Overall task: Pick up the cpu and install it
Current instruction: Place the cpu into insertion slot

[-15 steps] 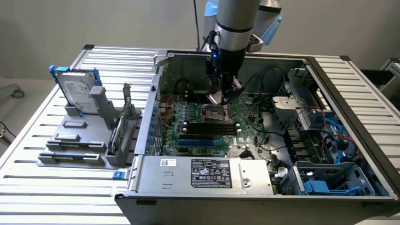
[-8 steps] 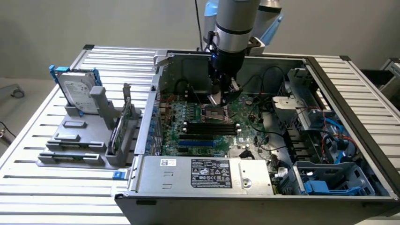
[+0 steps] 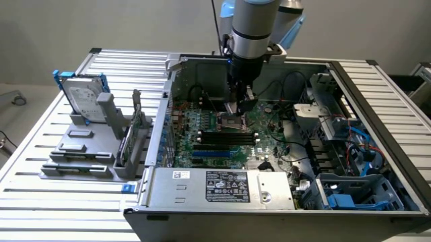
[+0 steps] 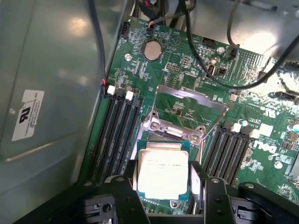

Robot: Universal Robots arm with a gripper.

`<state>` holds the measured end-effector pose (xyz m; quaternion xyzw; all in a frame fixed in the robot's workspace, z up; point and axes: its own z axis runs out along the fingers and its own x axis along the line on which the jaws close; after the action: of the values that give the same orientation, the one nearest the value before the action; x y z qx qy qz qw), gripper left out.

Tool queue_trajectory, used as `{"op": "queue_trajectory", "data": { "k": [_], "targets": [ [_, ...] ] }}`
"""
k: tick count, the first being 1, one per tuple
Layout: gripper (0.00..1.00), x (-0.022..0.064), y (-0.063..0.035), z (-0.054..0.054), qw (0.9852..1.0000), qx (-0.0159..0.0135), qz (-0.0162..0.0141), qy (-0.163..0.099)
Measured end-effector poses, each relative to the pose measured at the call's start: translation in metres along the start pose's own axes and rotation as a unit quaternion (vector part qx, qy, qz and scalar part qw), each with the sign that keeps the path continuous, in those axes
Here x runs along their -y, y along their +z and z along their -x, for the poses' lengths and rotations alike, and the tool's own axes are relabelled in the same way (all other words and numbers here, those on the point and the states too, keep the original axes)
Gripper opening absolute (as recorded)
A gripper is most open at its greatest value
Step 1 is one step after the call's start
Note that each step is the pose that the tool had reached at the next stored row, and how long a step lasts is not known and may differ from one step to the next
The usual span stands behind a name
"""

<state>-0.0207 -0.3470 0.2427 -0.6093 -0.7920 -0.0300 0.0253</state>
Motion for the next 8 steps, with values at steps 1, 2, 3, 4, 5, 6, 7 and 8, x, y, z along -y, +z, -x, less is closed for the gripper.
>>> {"op": "queue_trajectory", "data": {
  "k": [1, 2, 3, 4, 5, 6, 7, 8],
  "targets": [
    [0.54, 0.0000, 0.0006, 0.0001, 1.0000, 0.0001, 0.0004, 0.007],
    [0.54, 0.0000, 0.0011, 0.0001, 0.9999, 0.0002, 0.0009, 0.013],
    [0.54, 0.0002, 0.0018, 0.0001, 0.9998, 0.0003, 0.0012, 0.019],
    [0.54, 0.0007, 0.0027, 0.0000, 0.9997, 0.0004, 0.0015, 0.023],
    [0.54, 0.0014, 0.0036, -0.0001, 0.9997, 0.0004, 0.0017, 0.025],
    [0.54, 0.0024, 0.0047, -0.0003, 0.9996, 0.0004, 0.0019, 0.028],
    [0.54, 0.0036, 0.0059, -0.0005, 0.9996, 0.0005, 0.0020, 0.029],
    [0.54, 0.0050, 0.0072, -0.0008, 0.9995, 0.0005, 0.0022, 0.031]
  ]
}}
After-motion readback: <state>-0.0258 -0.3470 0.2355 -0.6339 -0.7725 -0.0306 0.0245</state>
